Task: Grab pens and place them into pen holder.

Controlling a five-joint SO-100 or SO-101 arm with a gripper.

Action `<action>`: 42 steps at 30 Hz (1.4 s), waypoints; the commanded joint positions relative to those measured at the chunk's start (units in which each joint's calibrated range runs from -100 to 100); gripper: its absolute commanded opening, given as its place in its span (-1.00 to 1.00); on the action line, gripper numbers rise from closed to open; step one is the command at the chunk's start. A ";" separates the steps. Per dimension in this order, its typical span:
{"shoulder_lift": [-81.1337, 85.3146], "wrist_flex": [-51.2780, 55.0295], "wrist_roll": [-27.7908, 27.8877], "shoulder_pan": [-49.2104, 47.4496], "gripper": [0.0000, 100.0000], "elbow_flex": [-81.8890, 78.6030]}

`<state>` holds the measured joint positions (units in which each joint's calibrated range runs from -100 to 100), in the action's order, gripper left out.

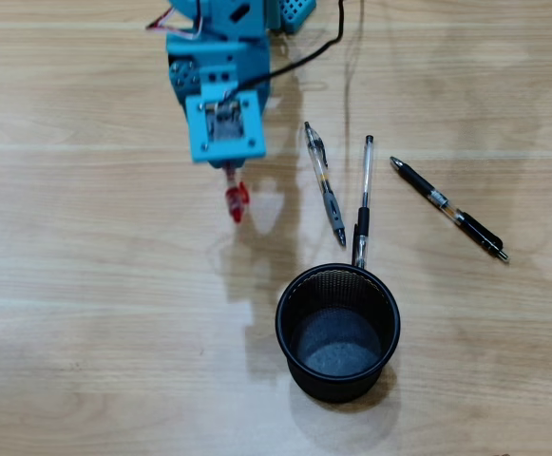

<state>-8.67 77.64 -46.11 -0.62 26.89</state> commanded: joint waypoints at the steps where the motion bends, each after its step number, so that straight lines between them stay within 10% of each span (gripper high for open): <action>1: 6.59 -5.34 -0.22 -2.08 -0.96 1.71; 23: -11.59 -71.77 -8.76 -12.41 -0.96 -8.51; 42: -22.63 -78.96 -10.38 -12.50 -0.83 -8.60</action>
<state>-31.61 -0.04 -56.15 -13.10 17.92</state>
